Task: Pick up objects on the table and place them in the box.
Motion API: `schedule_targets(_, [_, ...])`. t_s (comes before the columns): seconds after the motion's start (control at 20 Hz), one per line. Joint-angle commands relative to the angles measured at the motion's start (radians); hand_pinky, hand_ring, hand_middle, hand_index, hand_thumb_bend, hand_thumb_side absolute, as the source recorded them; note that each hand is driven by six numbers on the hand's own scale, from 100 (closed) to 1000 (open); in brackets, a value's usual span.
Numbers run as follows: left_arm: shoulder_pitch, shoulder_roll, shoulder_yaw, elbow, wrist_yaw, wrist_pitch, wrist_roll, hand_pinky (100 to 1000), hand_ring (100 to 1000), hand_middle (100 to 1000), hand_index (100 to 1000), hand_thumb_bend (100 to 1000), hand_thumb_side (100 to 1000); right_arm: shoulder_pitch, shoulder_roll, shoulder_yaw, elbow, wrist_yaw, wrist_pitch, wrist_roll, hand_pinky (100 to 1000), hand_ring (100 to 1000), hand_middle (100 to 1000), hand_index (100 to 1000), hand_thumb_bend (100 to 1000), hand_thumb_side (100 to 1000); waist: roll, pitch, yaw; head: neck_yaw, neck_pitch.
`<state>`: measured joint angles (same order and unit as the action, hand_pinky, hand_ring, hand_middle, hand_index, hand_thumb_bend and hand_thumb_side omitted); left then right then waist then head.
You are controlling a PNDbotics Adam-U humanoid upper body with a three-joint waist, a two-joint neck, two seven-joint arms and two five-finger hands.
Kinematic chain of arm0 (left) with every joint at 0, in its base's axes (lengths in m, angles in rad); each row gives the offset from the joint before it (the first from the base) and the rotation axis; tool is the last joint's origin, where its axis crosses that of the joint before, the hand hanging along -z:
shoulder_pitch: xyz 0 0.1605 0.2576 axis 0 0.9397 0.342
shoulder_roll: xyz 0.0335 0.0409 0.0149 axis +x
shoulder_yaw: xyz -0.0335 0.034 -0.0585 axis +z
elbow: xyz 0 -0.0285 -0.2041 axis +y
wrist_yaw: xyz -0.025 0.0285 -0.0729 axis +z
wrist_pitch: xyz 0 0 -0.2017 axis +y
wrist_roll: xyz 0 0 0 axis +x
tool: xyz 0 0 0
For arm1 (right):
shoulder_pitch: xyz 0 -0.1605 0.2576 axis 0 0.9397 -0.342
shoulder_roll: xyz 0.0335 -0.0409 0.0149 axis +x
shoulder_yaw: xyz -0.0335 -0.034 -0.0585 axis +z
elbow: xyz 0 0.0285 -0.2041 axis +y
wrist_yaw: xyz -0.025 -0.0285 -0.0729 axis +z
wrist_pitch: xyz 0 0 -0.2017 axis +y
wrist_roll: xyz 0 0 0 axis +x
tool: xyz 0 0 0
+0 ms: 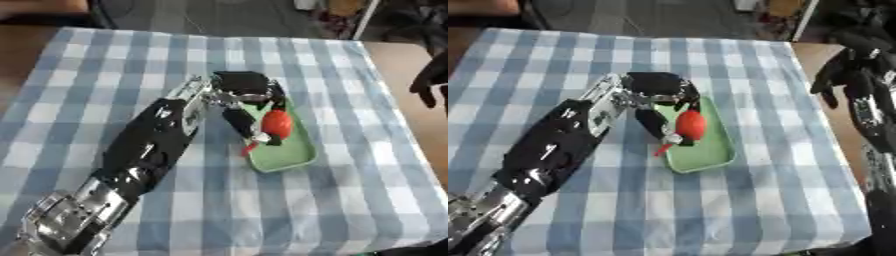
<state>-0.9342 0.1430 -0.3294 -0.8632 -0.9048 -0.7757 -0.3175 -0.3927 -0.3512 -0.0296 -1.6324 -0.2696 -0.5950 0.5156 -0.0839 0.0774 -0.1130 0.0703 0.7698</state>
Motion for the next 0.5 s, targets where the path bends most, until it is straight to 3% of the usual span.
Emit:
schedule_targets(0.05, [-0.017, -0.006, 0.000, -0.023, 0.008, -0.027, -0.009, 299, 428, 577, 751, 821, 797, -0.020, -0.009, -0.001, -0.021, -0.004, -0.055, 0.058, 100, 435, 507, 896, 100, 637, -0.002, -0.009, -0.006, 0.003, 0.000])
schedule_targets(0.5, [-0.017, -0.001, 0.001, -0.033, -0.007, -0.044, 0.010, 375, 492, 712, 808, 911, 817, -0.020, -0.009, -0.001, -0.020, -0.003, -0.056, 0.057, 100, 434, 505, 896, 100, 636, -0.003, -0.008, -0.006, 0.004, 0.000])
